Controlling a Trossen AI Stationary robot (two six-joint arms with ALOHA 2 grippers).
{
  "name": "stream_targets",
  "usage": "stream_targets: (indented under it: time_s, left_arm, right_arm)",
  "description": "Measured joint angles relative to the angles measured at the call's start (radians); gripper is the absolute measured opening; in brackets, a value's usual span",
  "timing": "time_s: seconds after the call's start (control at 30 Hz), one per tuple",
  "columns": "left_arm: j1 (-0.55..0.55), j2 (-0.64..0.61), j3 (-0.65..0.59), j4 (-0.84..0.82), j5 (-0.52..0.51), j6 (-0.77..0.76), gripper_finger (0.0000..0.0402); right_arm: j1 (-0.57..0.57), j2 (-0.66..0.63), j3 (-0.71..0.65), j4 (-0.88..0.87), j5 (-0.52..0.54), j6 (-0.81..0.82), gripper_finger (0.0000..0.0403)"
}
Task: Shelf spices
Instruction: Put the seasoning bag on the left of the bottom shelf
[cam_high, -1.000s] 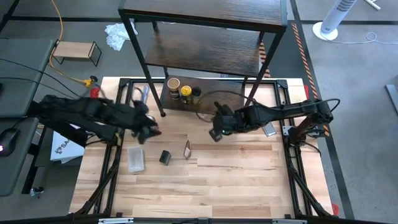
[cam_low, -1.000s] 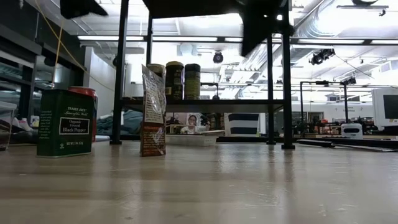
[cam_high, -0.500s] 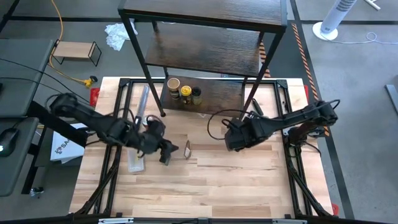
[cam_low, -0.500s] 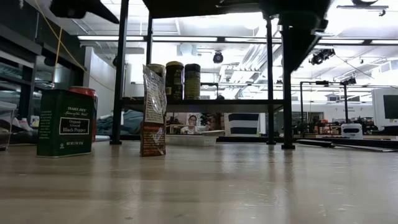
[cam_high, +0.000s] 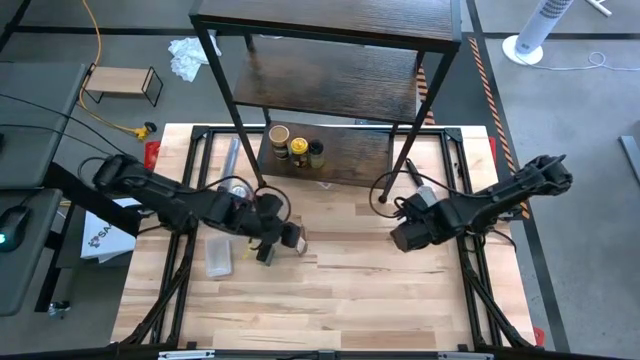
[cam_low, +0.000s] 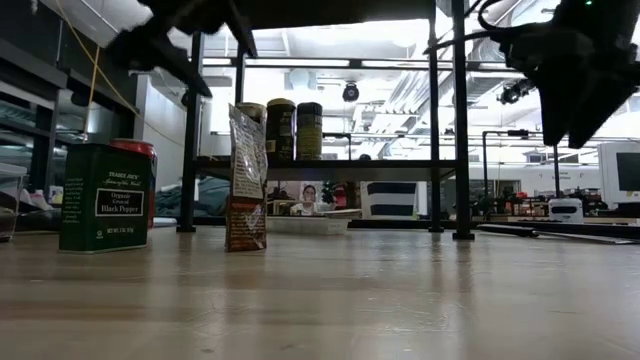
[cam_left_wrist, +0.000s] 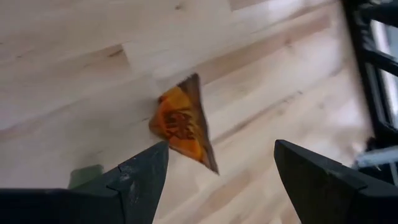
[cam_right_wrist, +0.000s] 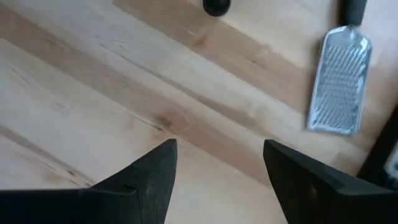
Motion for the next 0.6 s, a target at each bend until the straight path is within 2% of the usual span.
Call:
stream_targets:
  time_s: [0.23, 0.4, 0.6]
  left_arm:
    - [0.033, 0.085, 0.000, -0.003, 0.040, -0.033, 0.0289]
    - [0.018, 0.160, 0.001, 0.032, 0.082, -0.055, 0.0289]
    - [0.007, 0.223, 0.001, 0.045, 0.071, -0.107, 0.0289]
  right_arm:
    - [0.018, -0.016, -0.012, 0.030, -0.001, 0.100, 0.0236]
    - [0.017, -0.016, -0.012, 0.054, 0.000, 0.101, 0.0236]
    - [0.016, -0.016, -0.012, 0.055, 0.004, 0.099, 0.0236]
